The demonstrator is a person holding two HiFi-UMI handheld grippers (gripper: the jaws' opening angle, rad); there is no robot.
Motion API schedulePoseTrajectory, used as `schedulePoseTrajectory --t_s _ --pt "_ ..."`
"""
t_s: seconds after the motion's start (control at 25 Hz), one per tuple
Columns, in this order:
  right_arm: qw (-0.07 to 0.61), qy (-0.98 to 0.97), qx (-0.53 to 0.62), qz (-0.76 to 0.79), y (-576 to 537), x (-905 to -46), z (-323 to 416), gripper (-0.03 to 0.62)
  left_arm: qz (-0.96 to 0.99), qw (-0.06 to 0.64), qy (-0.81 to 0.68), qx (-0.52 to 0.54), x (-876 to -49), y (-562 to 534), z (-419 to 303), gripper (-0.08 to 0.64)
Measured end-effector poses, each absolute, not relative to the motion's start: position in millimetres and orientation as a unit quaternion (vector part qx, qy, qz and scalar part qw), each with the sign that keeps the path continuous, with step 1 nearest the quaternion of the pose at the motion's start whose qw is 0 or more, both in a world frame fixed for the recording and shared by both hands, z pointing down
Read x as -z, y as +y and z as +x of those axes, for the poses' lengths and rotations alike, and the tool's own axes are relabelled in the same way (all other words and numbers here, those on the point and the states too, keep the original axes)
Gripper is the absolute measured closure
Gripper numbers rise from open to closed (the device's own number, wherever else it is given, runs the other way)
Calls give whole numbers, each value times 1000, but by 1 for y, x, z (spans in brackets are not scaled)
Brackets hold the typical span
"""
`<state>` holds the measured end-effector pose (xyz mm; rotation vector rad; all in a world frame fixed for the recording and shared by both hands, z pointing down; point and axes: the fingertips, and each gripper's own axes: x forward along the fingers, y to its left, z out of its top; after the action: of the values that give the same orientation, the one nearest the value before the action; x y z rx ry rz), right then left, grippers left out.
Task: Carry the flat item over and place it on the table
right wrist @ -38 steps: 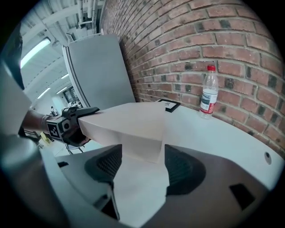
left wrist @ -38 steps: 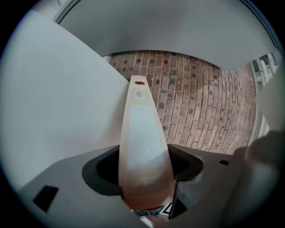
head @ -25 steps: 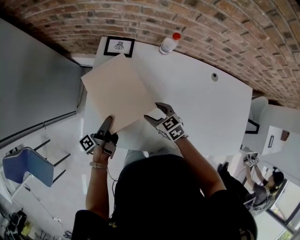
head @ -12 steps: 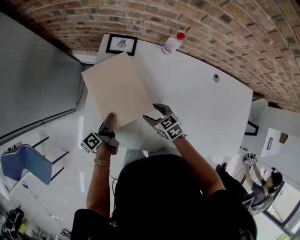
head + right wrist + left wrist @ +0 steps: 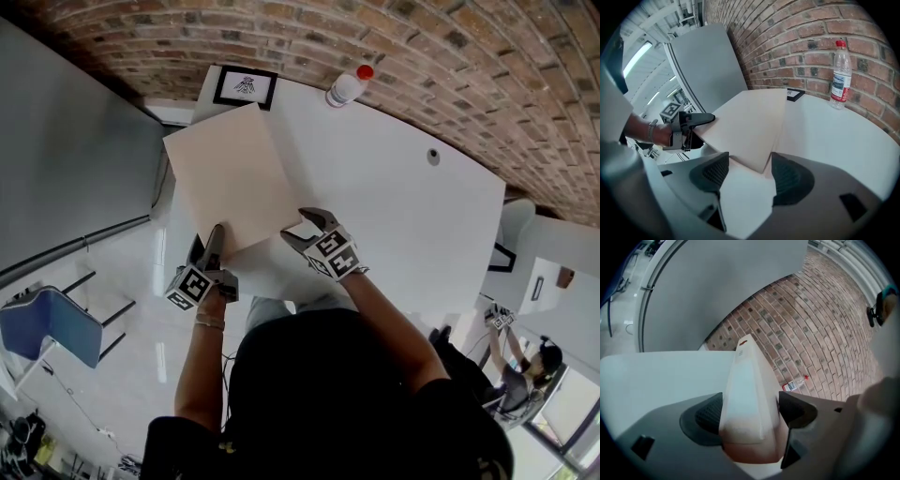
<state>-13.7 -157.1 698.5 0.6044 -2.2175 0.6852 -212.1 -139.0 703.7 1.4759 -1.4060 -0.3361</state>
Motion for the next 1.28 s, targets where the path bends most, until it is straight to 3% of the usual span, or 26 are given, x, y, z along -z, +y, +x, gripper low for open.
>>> schedulePoseTrajectory --t_s 0.6,1.04,1.28 --pt "354 -859 -248 275 -166 -690 -7 347 666 418 -617 -36 -703 -138 -218 198" --pt "282 -882 -205 316 -176 -616 1 438 719 289 -628 -74 -607 -145 -215 206" --pt "238 -895 -187 327 -164 -564 2 505 749 223 -621 -51 -542 -135 -202 323"
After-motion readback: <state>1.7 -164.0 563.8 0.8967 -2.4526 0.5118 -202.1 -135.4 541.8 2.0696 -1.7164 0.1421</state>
